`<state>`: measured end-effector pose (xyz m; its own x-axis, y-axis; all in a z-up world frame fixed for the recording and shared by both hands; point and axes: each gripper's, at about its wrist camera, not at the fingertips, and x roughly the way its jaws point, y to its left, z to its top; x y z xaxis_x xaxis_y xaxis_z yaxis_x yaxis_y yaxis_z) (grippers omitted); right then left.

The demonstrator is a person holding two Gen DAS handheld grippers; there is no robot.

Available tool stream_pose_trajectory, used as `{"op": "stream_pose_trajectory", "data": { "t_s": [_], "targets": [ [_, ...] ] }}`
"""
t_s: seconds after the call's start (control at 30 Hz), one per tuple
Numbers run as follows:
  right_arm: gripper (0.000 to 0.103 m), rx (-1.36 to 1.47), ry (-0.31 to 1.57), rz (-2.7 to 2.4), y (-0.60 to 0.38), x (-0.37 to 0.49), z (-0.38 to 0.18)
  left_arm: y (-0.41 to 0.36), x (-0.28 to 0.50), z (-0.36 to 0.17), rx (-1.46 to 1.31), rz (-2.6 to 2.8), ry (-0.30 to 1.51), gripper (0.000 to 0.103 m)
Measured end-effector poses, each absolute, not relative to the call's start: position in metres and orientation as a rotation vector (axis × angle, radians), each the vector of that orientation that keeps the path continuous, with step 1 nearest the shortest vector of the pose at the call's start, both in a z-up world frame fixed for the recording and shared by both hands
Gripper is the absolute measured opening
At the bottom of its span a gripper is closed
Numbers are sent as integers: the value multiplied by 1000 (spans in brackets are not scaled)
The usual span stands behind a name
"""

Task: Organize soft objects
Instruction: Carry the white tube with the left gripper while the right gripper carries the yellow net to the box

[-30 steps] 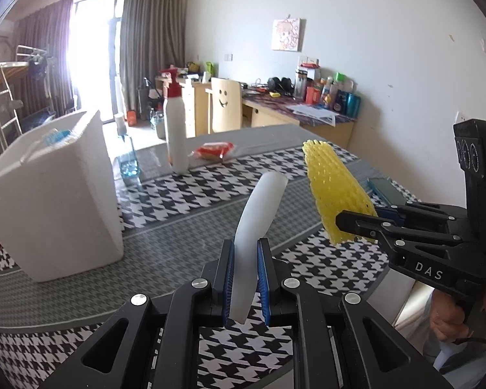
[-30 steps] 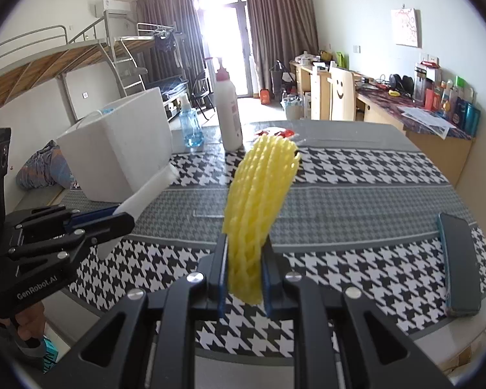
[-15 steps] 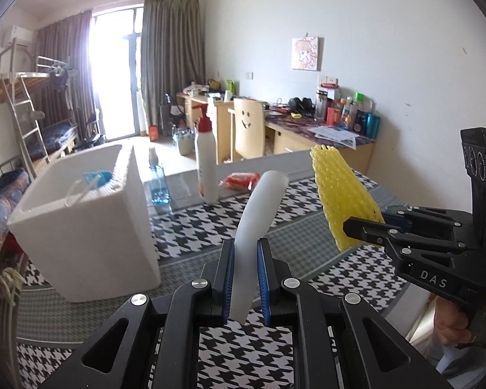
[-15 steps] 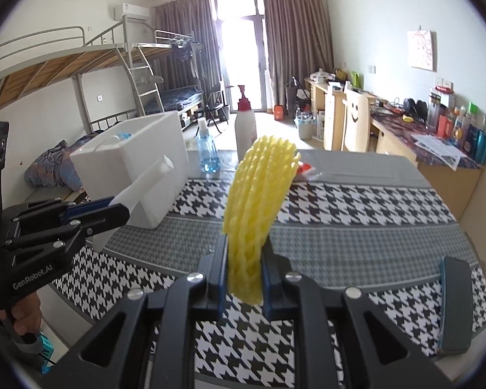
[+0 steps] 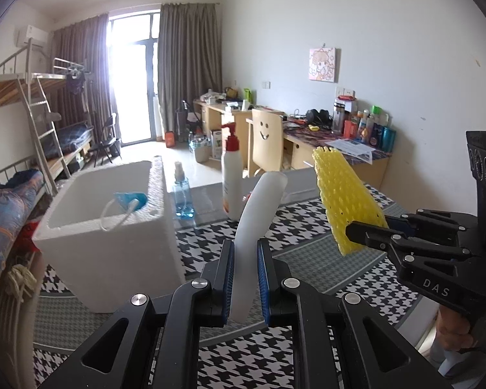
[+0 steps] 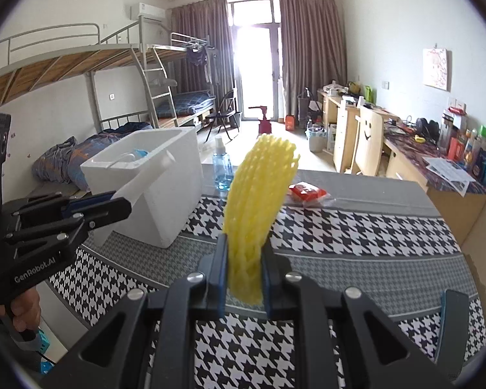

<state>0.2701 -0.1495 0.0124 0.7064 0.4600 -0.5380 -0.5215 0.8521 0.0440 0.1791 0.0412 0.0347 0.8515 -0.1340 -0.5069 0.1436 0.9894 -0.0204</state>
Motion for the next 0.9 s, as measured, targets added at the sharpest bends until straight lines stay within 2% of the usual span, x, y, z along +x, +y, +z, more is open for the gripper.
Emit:
{"op": "stream_pose_trajectory", "data": {
  "t_s": [0.9],
  "targets": [
    [21, -165, 474, 658, -87, 278, 58, 90, 186, 64, 6, 13, 451, 15]
  ]
}}
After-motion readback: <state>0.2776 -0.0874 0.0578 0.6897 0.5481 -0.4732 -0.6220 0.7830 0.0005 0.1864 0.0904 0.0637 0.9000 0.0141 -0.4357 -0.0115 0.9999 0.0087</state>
